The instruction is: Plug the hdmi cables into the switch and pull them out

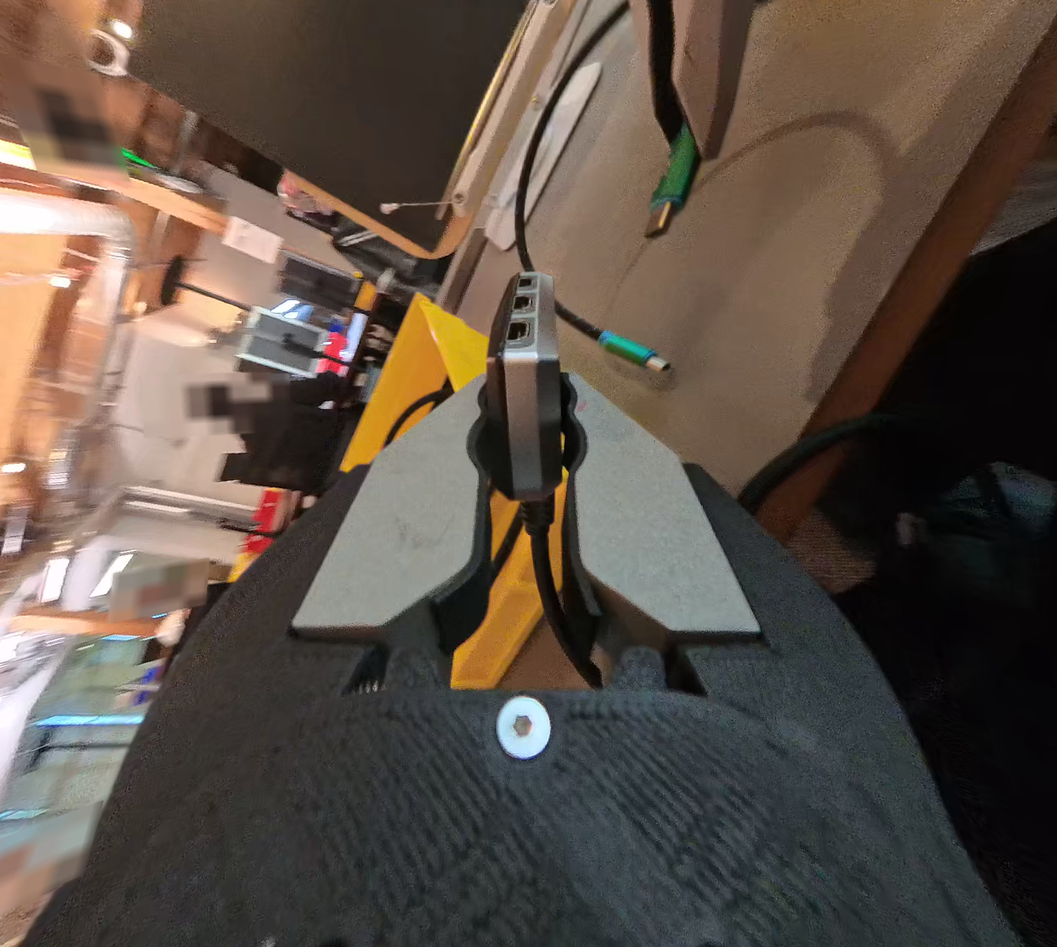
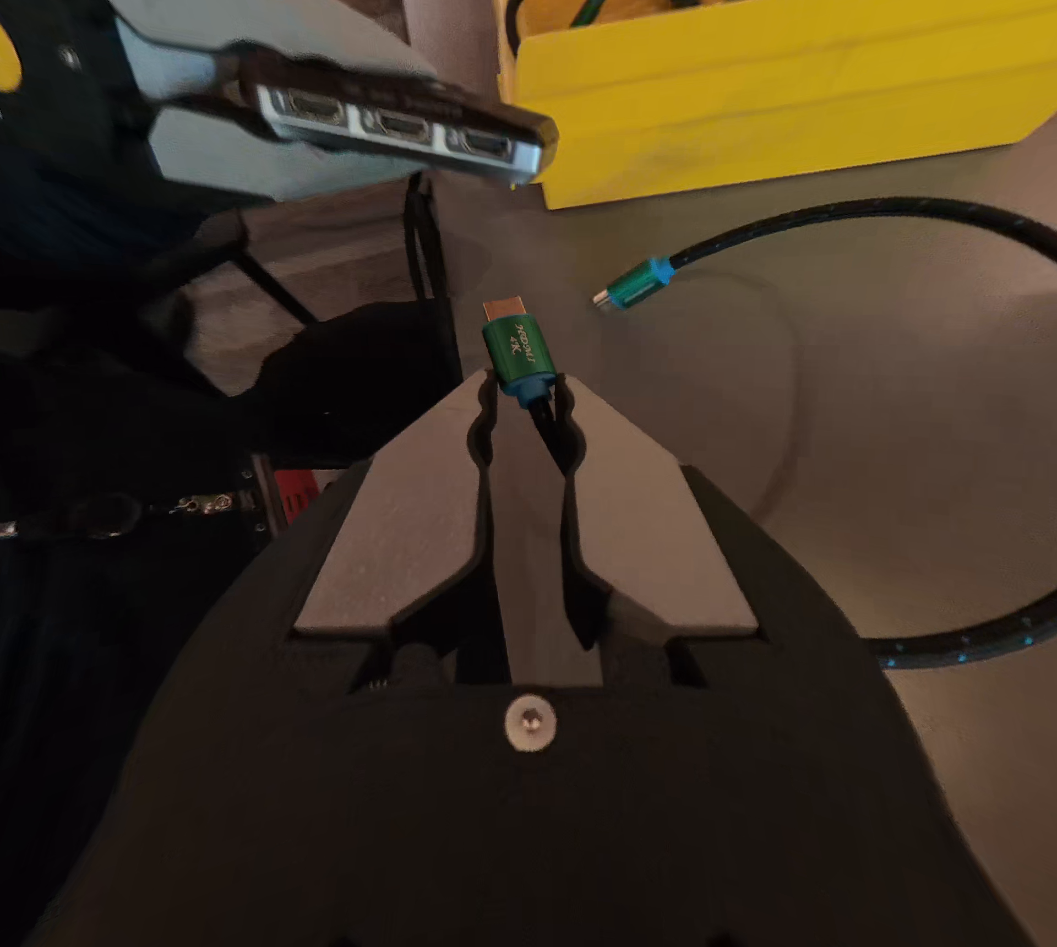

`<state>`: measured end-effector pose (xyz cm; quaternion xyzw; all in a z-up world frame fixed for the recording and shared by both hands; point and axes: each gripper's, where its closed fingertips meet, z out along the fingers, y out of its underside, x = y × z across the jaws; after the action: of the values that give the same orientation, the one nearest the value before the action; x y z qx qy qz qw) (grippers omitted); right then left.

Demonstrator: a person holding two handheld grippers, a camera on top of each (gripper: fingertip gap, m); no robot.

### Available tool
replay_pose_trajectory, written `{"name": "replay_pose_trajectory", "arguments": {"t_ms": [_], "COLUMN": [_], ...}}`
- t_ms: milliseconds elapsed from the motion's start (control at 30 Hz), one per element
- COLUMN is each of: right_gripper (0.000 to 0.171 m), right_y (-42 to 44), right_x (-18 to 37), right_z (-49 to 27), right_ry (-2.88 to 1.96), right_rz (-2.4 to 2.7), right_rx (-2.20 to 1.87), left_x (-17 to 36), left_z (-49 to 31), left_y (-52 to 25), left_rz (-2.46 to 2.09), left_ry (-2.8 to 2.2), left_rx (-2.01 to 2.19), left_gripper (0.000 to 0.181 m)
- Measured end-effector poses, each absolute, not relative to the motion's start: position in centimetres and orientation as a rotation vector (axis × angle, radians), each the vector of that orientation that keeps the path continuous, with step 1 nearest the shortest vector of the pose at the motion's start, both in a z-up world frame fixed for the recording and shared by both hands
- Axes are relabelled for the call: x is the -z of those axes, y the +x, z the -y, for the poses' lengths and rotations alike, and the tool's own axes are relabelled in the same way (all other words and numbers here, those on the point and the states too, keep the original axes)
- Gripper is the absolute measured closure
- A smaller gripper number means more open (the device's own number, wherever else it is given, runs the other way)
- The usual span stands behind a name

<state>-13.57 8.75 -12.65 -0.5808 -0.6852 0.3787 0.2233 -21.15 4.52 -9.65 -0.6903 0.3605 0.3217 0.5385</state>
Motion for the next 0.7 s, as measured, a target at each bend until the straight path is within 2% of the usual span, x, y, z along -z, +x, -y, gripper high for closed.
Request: {"name": "replay_pose_trajectory", "arguments": {"t_ms": [200, 700], "right_gripper": [0.154, 0.153], "right_y": [-14.0, -14.1], "right_x": [9.9, 10.4], "right_z": [-7.8, -6.9], "right_ry": [-1.562, -1.65], "right_rz": [1.802, 1.852], "right_rx": [-0.849, -0.772], "left_x": [10.2, 11.3], "left_z": [-5.6, -6.1], "left_y": [-19.8, -18.7], "left_rz": [-0.847, -0.928], "left_ry": [-1.581, -1.509], "left_rx": [-0.891, -1.027], "left_gripper": [0.163, 0.163]}}
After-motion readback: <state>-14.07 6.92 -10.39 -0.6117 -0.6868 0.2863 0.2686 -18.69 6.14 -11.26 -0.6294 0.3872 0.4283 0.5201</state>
